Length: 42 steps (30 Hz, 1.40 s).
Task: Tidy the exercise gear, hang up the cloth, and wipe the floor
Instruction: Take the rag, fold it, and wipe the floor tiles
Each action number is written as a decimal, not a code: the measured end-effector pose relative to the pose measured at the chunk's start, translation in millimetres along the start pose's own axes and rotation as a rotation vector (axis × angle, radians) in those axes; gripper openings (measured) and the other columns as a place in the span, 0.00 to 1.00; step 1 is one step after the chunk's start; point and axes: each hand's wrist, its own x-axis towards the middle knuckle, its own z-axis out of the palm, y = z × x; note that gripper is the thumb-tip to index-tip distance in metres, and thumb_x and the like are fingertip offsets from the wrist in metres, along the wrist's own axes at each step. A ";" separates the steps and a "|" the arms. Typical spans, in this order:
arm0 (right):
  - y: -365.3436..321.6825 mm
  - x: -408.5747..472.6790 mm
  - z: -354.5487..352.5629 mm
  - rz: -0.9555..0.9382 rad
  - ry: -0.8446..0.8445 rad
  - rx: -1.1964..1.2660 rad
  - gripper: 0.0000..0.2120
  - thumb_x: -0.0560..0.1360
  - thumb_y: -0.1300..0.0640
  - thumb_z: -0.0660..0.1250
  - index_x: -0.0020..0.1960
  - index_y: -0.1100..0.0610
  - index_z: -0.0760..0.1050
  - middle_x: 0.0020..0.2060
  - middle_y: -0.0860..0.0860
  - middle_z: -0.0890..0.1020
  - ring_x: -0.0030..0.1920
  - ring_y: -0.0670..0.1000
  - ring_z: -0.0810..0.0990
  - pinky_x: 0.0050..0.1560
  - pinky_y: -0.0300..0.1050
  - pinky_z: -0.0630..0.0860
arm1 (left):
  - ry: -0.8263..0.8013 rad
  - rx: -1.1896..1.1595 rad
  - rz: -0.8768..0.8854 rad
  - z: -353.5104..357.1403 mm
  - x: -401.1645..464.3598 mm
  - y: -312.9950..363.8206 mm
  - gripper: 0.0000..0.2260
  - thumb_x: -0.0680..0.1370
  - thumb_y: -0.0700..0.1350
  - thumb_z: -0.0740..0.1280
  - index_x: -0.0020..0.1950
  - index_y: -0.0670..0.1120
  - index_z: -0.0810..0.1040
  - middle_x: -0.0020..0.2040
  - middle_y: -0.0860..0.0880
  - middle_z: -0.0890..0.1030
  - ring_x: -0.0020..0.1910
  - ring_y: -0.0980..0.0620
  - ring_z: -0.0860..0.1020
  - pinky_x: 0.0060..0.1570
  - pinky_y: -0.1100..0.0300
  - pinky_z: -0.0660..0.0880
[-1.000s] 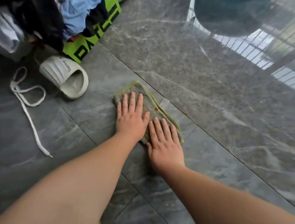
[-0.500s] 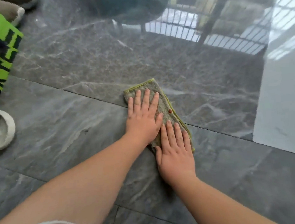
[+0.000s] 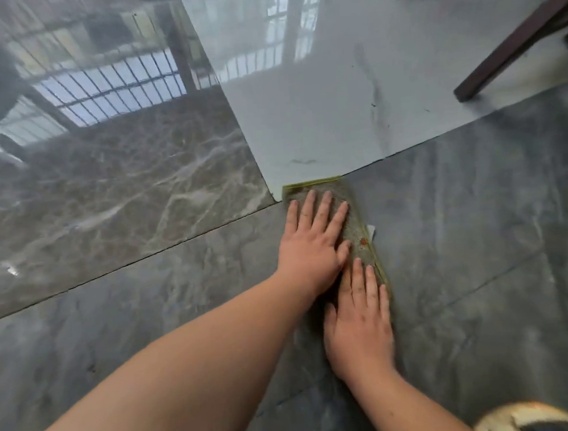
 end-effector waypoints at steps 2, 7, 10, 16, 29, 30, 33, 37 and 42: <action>3.0 -4.0 2.6 0.026 0.018 0.003 0.34 0.77 0.46 0.51 0.79 0.61 0.56 0.79 0.56 0.57 0.78 0.58 0.56 0.76 0.58 0.53 | 0.026 0.012 0.010 5.1 3.4 8.6 0.30 0.80 0.61 0.48 0.81 0.54 0.49 0.81 0.48 0.48 0.79 0.43 0.42 0.75 0.41 0.38; -6.0 -6.4 2.7 0.004 0.010 0.026 0.33 0.78 0.46 0.51 0.79 0.59 0.55 0.79 0.56 0.55 0.79 0.58 0.53 0.76 0.59 0.49 | 0.069 0.027 0.009 6.4 -7.5 -4.7 0.30 0.80 0.60 0.47 0.81 0.53 0.48 0.81 0.48 0.49 0.80 0.44 0.43 0.76 0.43 0.40; -20.9 -15.1 3.8 -0.087 -0.005 0.002 0.33 0.78 0.45 0.50 0.79 0.59 0.55 0.79 0.55 0.54 0.79 0.58 0.52 0.76 0.59 0.49 | 0.104 0.010 -0.050 10.4 -33.0 -29.3 0.30 0.80 0.60 0.46 0.81 0.53 0.48 0.81 0.48 0.49 0.80 0.45 0.43 0.76 0.44 0.40; -97.6 -41.3 6.9 -0.303 -0.071 0.016 0.33 0.78 0.45 0.51 0.79 0.59 0.55 0.79 0.56 0.55 0.79 0.57 0.54 0.75 0.60 0.50 | 0.148 0.017 -0.248 15.5 -107.4 -111.1 0.31 0.80 0.62 0.46 0.81 0.53 0.46 0.81 0.48 0.48 0.80 0.44 0.42 0.77 0.44 0.40; -175.1 -57.3 9.5 -0.936 -0.168 -0.045 0.32 0.79 0.44 0.53 0.80 0.54 0.54 0.79 0.51 0.56 0.79 0.55 0.52 0.76 0.57 0.47 | 0.126 -0.080 -0.870 41.0 -259.3 -183.6 0.32 0.77 0.62 0.36 0.80 0.52 0.39 0.81 0.47 0.42 0.79 0.44 0.39 0.76 0.44 0.40; -172.6 -52.3 7.1 -0.962 -0.177 -0.057 0.32 0.79 0.44 0.53 0.80 0.54 0.53 0.79 0.51 0.55 0.79 0.54 0.51 0.76 0.57 0.47 | 0.121 -0.105 -0.886 38.8 -256.3 -180.2 0.32 0.78 0.62 0.37 0.80 0.52 0.38 0.81 0.46 0.40 0.79 0.44 0.38 0.76 0.44 0.39; -166.8 -38.7 1.1 -1.021 -0.182 -0.084 0.31 0.80 0.45 0.52 0.80 0.55 0.54 0.79 0.51 0.57 0.79 0.52 0.51 0.76 0.55 0.47 | 0.107 -0.145 -0.914 32.4 -243.2 -172.2 0.32 0.80 0.62 0.44 0.79 0.51 0.36 0.80 0.45 0.37 0.78 0.42 0.35 0.75 0.42 0.36; -156.0 -17.4 -1.2 -0.981 -0.150 -0.071 0.31 0.80 0.46 0.53 0.80 0.56 0.53 0.79 0.52 0.55 0.79 0.53 0.51 0.76 0.54 0.47 | 0.098 -0.171 -0.928 23.0 -215.5 -164.4 0.32 0.81 0.63 0.45 0.79 0.52 0.36 0.80 0.45 0.36 0.77 0.41 0.33 0.75 0.41 0.35; -116.1 29.5 -9.1 -0.824 -0.102 -0.041 0.32 0.79 0.48 0.52 0.80 0.57 0.52 0.79 0.52 0.51 0.79 0.53 0.51 0.76 0.55 0.45 | 0.100 -0.170 -0.792 -0.6 -132.7 -143.1 0.32 0.81 0.62 0.44 0.79 0.53 0.35 0.79 0.46 0.34 0.77 0.42 0.31 0.74 0.41 0.34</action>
